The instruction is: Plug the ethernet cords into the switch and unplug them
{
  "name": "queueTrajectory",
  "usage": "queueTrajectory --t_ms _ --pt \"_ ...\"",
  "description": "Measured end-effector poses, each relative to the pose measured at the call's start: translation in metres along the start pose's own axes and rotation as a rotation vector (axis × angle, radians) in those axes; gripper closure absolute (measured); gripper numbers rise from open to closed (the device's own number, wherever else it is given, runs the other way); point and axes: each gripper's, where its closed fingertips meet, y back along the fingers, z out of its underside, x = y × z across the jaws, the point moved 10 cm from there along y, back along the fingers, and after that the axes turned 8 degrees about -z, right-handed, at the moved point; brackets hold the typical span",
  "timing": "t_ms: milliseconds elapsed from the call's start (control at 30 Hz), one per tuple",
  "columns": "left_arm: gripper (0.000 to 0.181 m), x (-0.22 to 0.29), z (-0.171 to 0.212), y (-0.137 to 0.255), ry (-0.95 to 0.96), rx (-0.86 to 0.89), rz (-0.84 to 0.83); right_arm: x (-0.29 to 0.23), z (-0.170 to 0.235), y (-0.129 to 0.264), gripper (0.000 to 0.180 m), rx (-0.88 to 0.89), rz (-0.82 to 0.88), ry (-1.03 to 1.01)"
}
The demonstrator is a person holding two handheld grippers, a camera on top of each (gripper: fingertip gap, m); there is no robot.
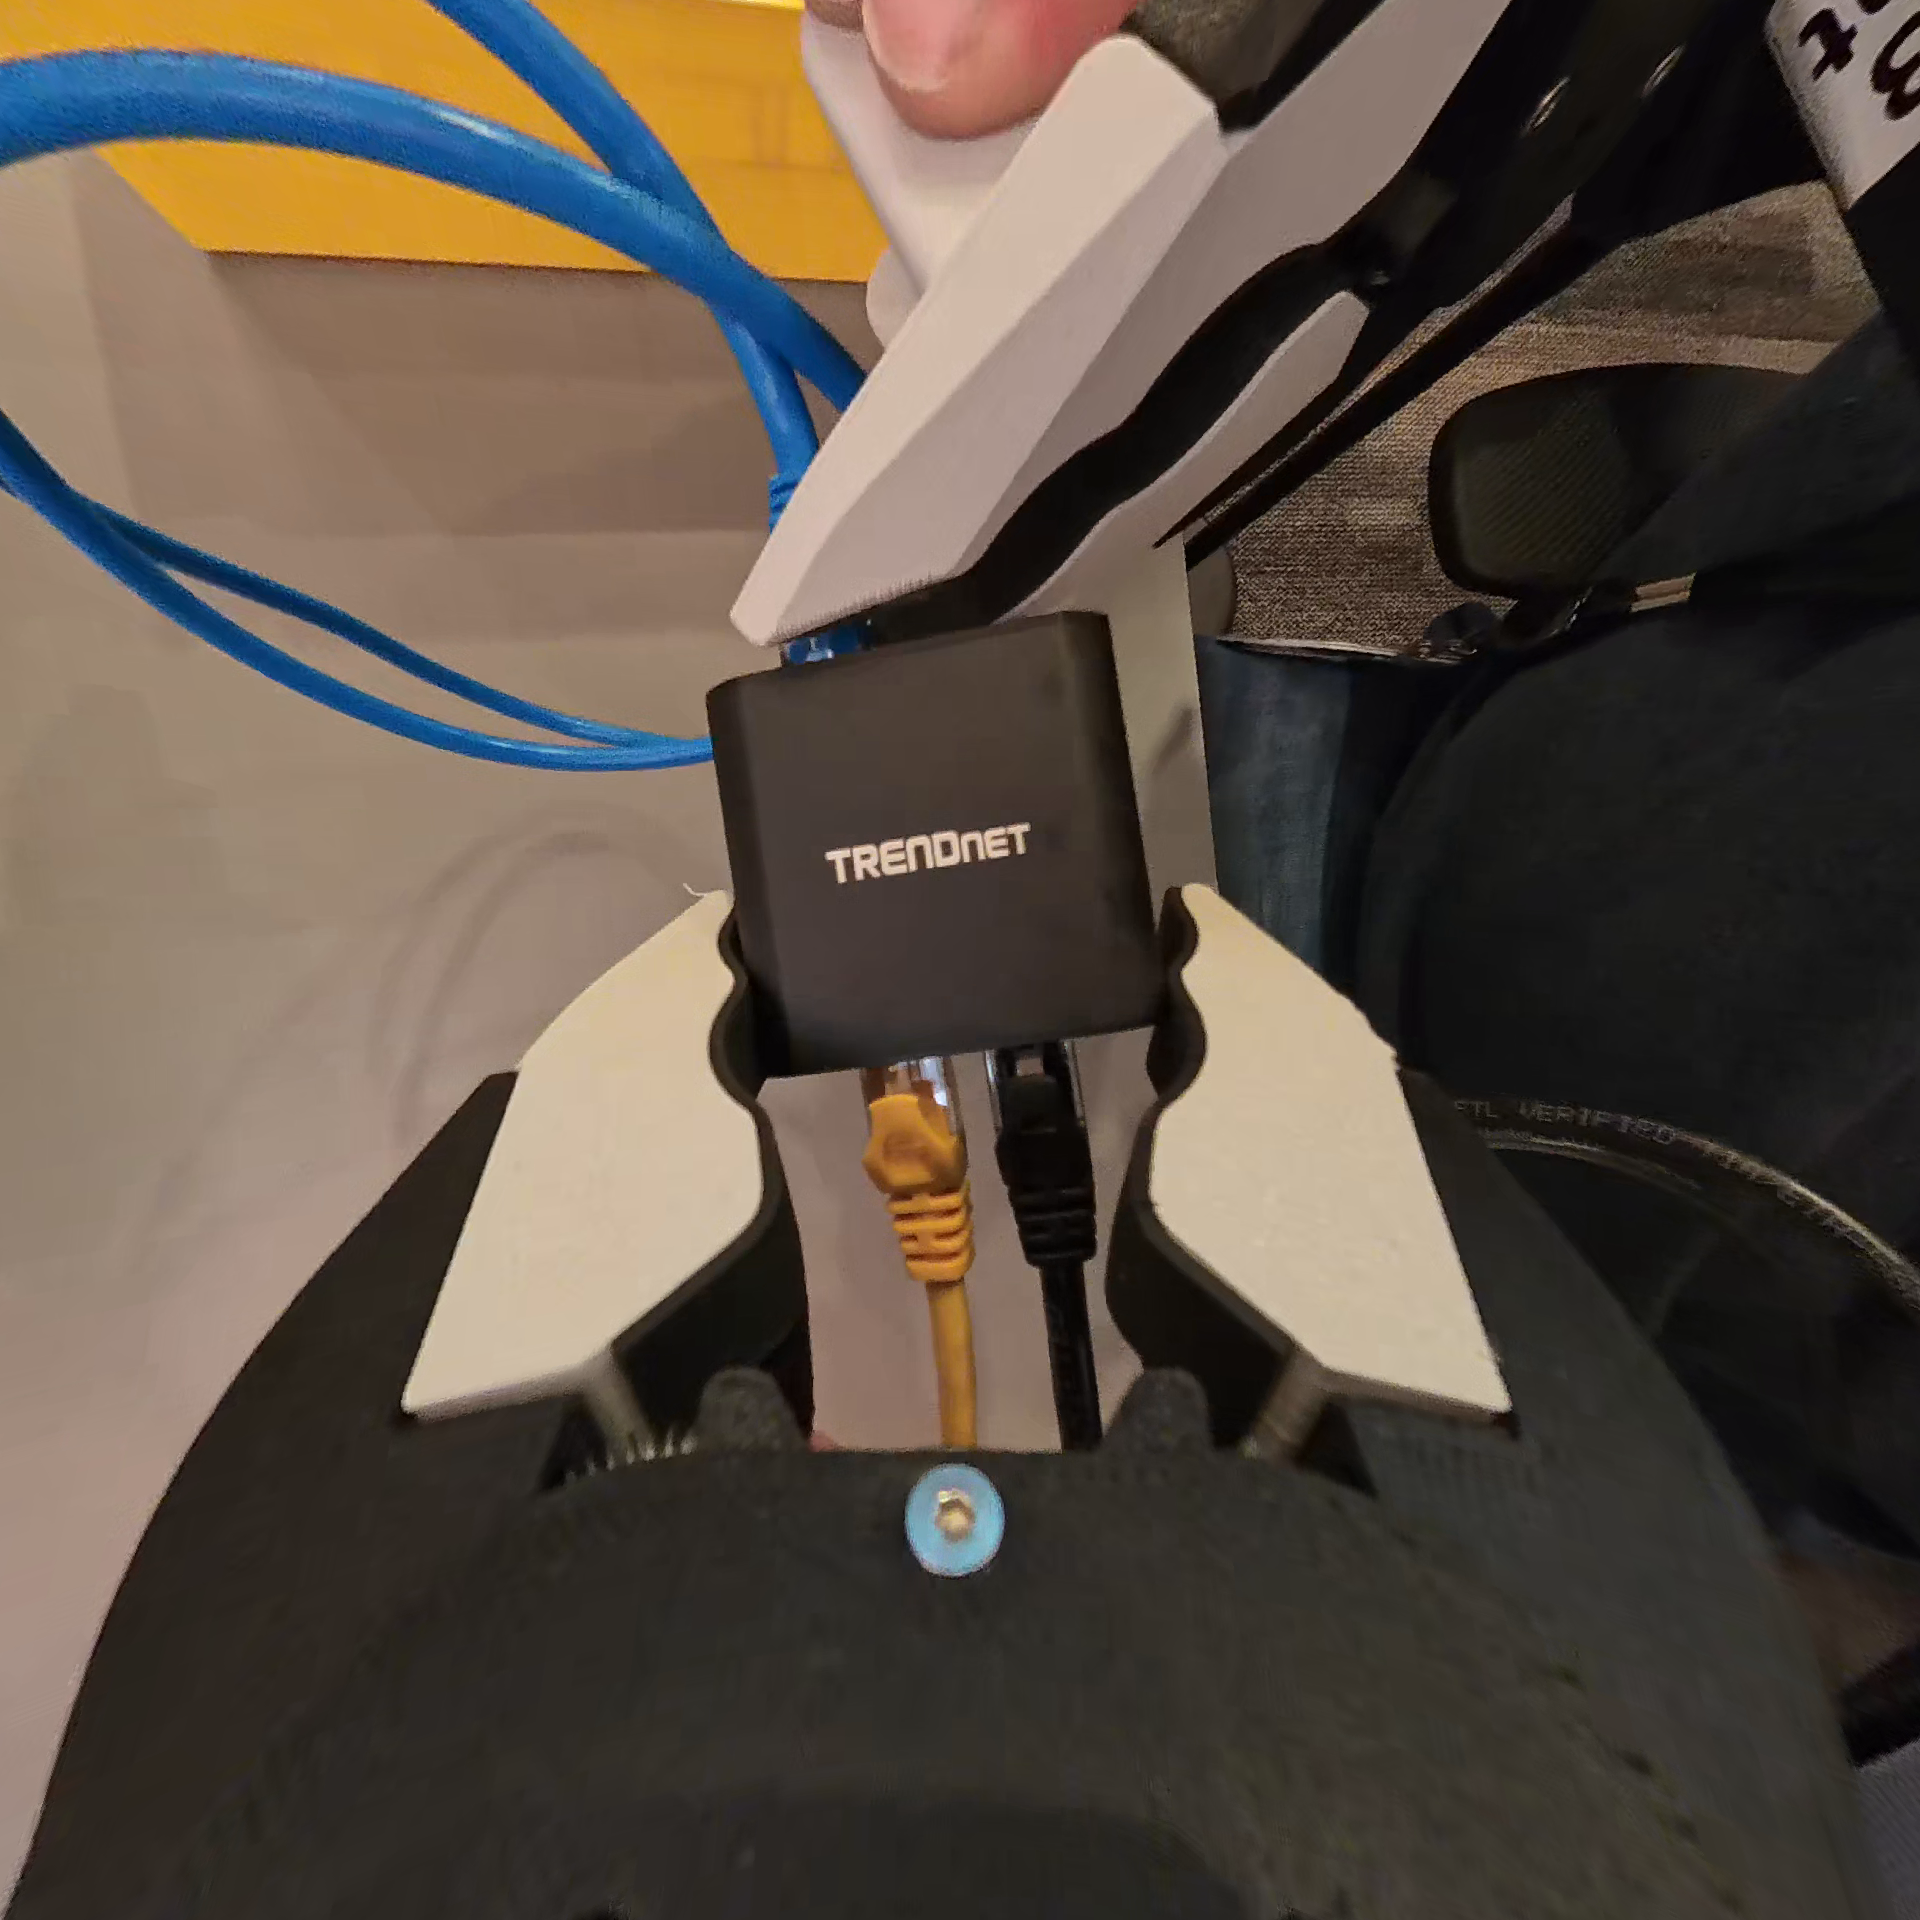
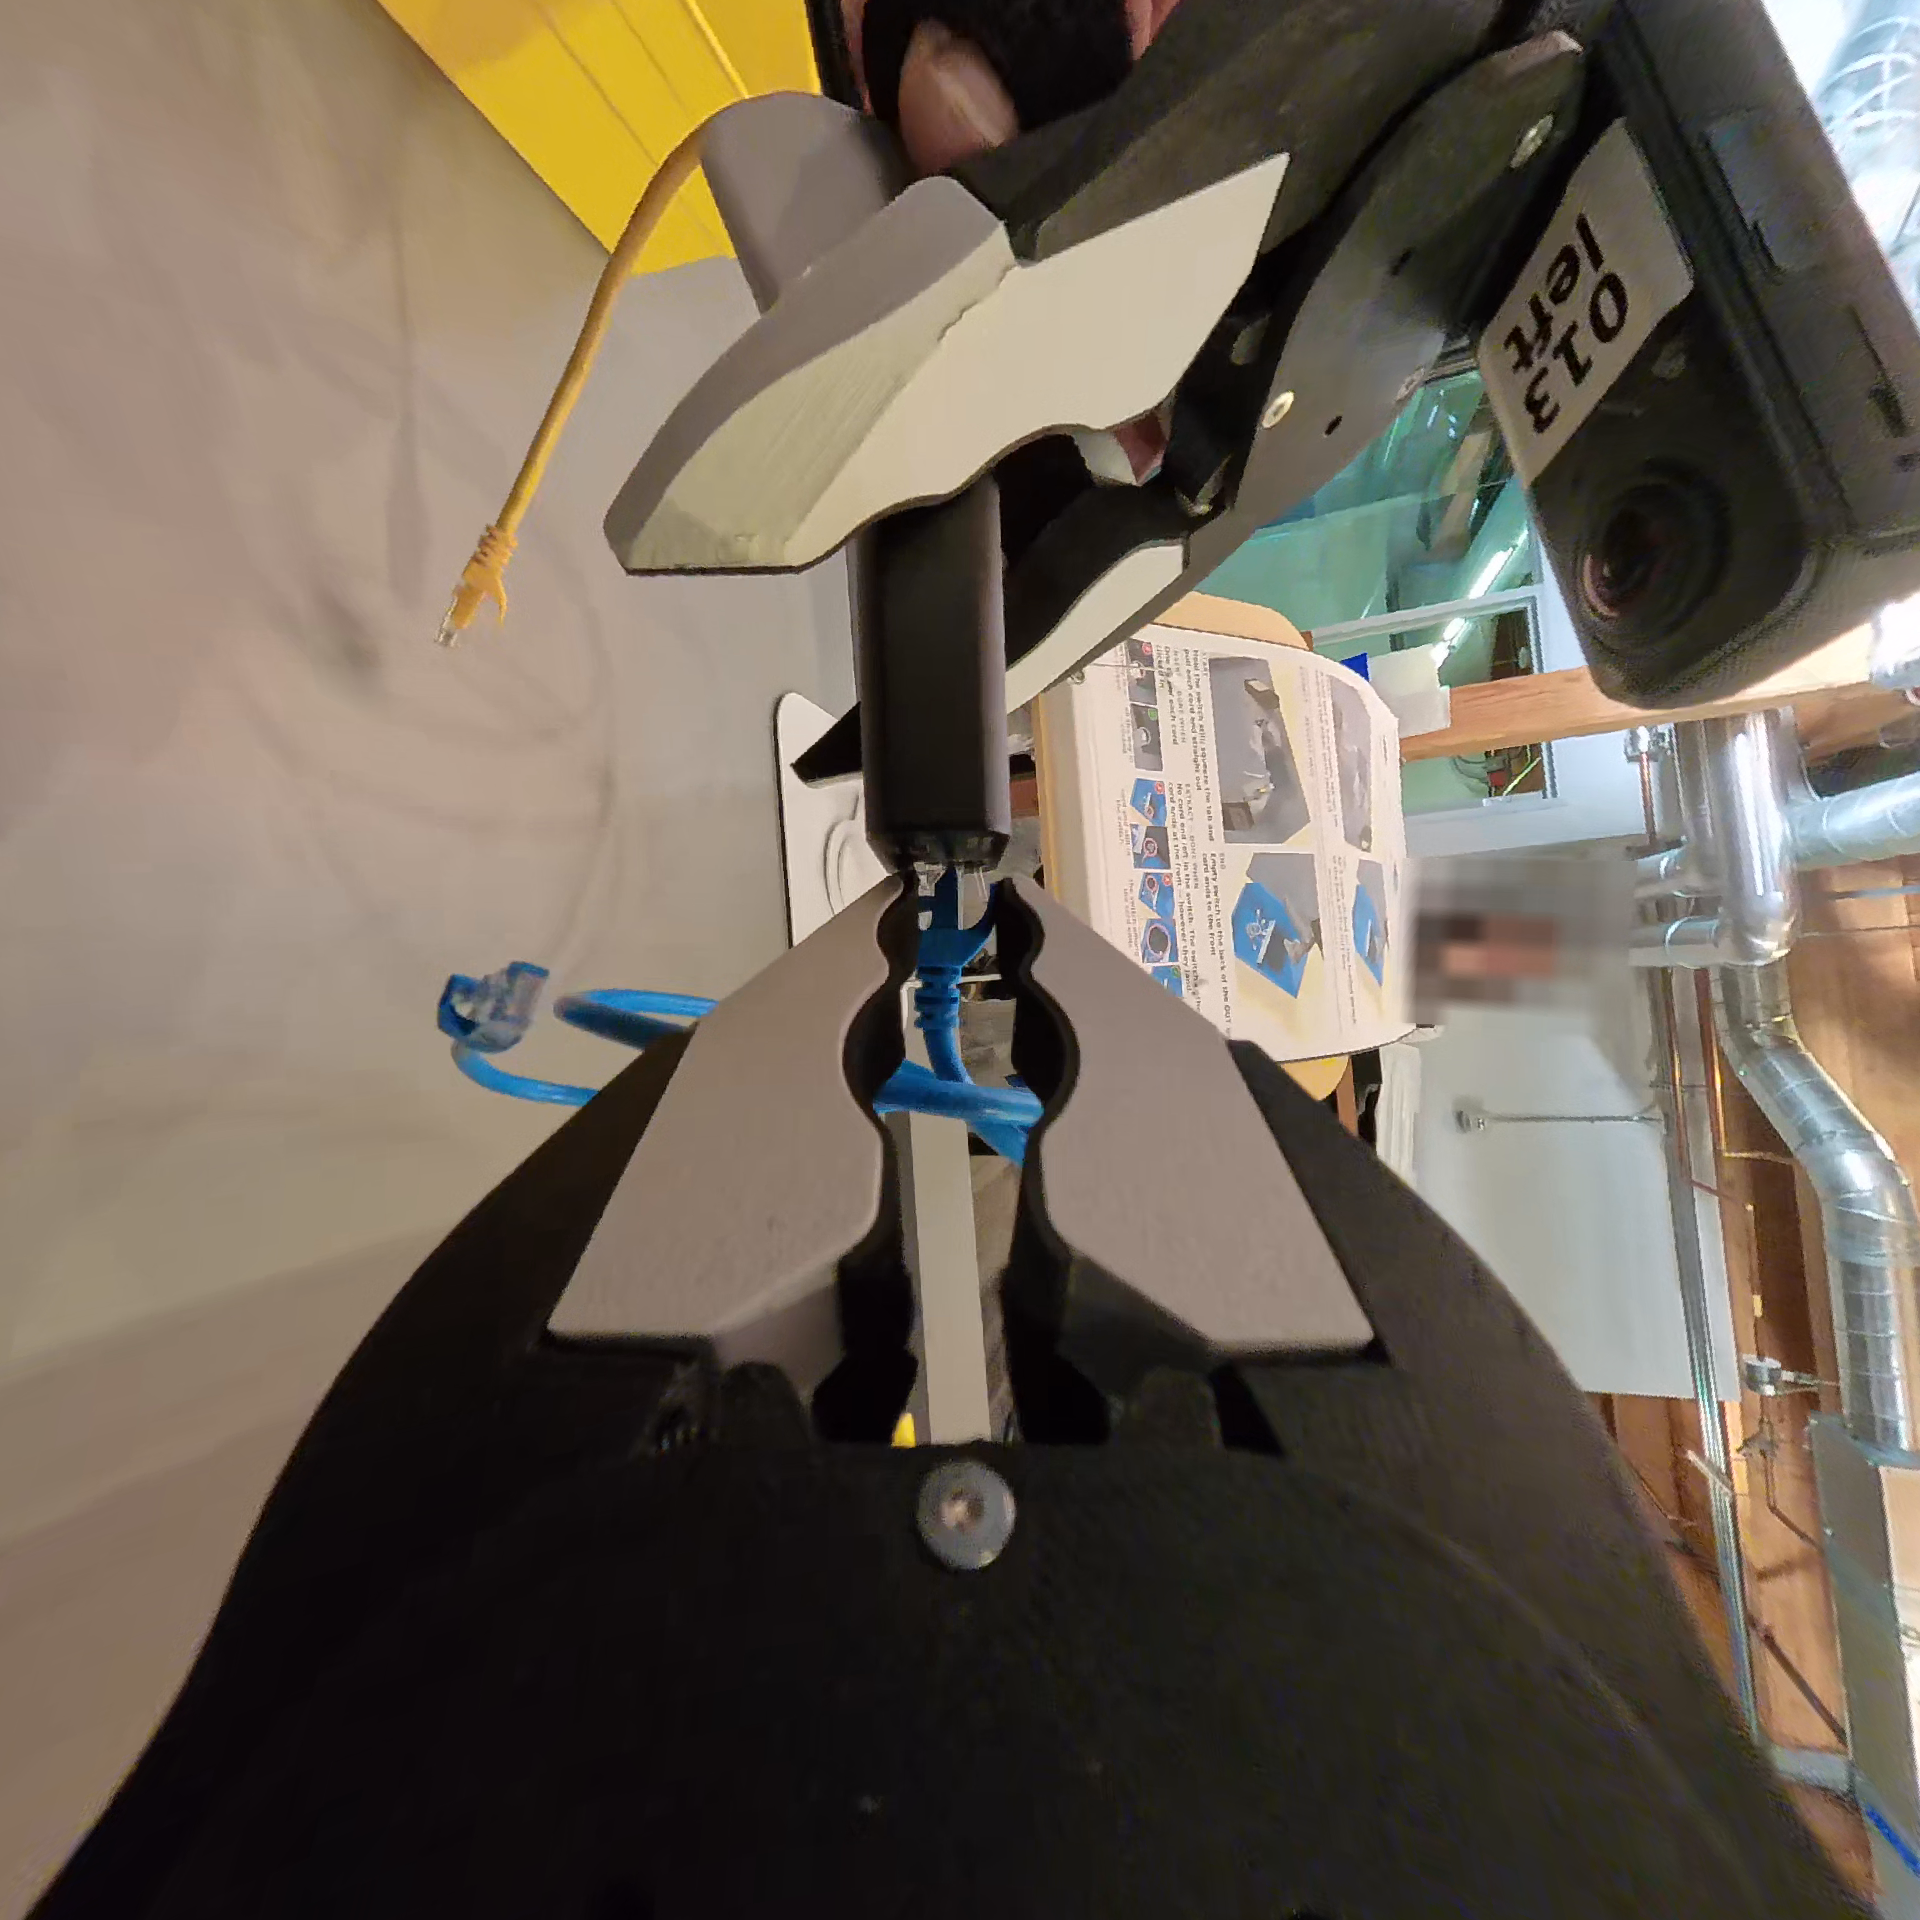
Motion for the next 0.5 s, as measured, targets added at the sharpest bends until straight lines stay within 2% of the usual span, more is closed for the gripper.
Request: queueTrajectory --t_ms 500 --pt "0.108 0.0018 -0.0029 0.006 -0.007 -0.036 0.024 0.0087 -0.0054 0.0014 0.166 -0.025 -0.077 0.087"
